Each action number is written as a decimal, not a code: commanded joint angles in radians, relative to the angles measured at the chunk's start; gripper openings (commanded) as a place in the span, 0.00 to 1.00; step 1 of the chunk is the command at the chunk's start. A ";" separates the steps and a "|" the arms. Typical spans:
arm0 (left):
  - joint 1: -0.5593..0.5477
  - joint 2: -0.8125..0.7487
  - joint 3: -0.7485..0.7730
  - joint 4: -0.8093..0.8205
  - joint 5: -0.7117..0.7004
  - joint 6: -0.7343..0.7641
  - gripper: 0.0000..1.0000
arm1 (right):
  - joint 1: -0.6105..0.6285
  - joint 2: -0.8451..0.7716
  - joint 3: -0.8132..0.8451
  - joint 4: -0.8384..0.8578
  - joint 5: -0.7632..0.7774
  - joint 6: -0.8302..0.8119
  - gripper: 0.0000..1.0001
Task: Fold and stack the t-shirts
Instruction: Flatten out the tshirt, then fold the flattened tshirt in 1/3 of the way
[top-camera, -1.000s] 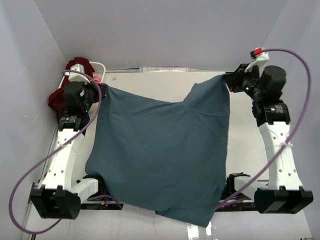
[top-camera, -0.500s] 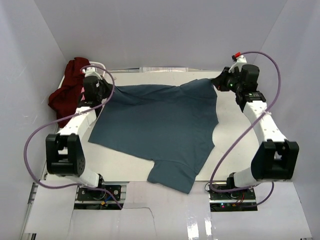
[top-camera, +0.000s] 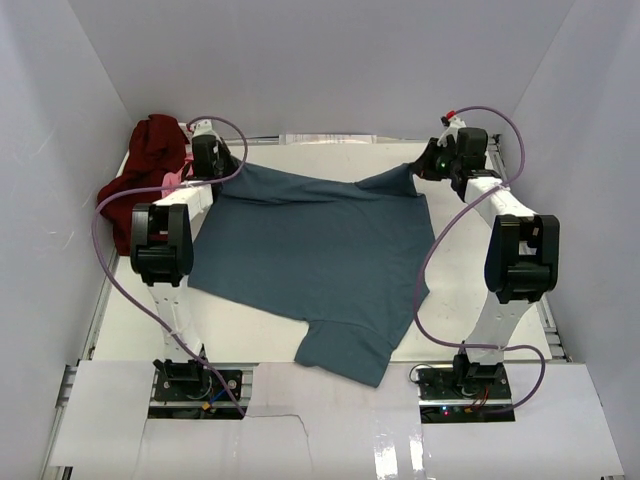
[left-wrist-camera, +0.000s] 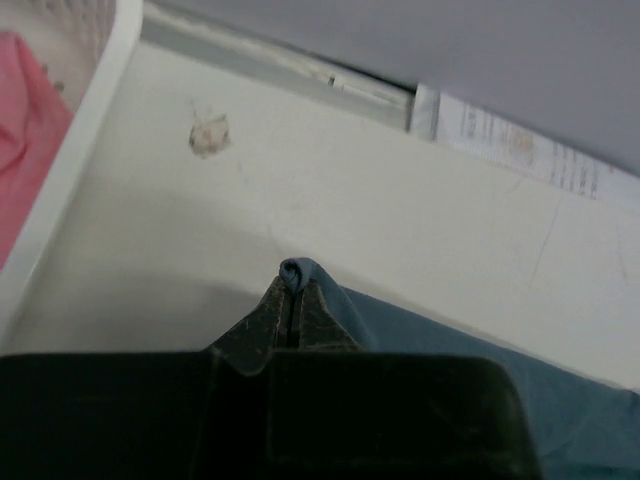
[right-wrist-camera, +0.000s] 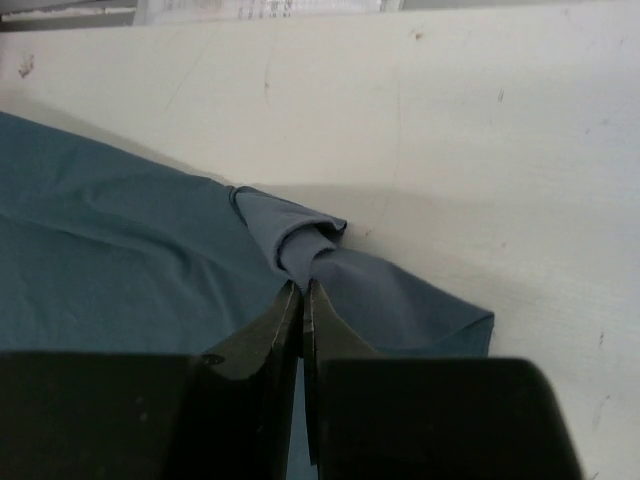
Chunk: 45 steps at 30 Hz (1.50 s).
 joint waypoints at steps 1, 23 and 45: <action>0.011 0.059 0.153 0.054 0.004 0.013 0.00 | -0.006 0.018 0.104 0.054 0.021 -0.024 0.08; 0.015 0.478 0.664 0.055 0.127 0.019 0.00 | -0.006 0.109 0.196 0.054 -0.017 -0.066 0.08; 0.094 0.383 0.466 0.091 0.125 -0.011 0.00 | 0.045 -0.156 -0.117 0.109 -0.020 -0.098 0.08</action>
